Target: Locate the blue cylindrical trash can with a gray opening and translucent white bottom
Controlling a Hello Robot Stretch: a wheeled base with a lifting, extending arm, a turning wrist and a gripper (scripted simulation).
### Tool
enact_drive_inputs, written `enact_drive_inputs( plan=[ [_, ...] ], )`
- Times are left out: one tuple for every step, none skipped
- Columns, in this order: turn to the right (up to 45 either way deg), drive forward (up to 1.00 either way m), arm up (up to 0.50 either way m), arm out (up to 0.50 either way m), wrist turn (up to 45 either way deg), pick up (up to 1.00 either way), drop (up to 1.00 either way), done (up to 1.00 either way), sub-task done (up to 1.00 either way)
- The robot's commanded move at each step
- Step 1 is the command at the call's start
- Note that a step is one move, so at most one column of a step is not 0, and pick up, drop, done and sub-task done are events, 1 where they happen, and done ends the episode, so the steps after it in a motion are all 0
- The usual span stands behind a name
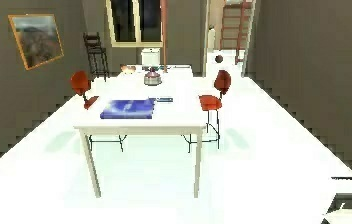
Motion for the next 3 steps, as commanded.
enact_drive_inputs(
  plan=[
    [-45.0, 0.0, 0.0, 0.0, 0.0, 0.0, 0.0, 0.0, 0.0],
    [0.0, 1.0, 0.0, 0.0, 0.0, 0.0, 0.0, 0.0, 0.0],
    [0.0, 0.25, 0.0, 0.0, 0.0, 0.0, 0.0, 0.0, 0.0]
  ],
)
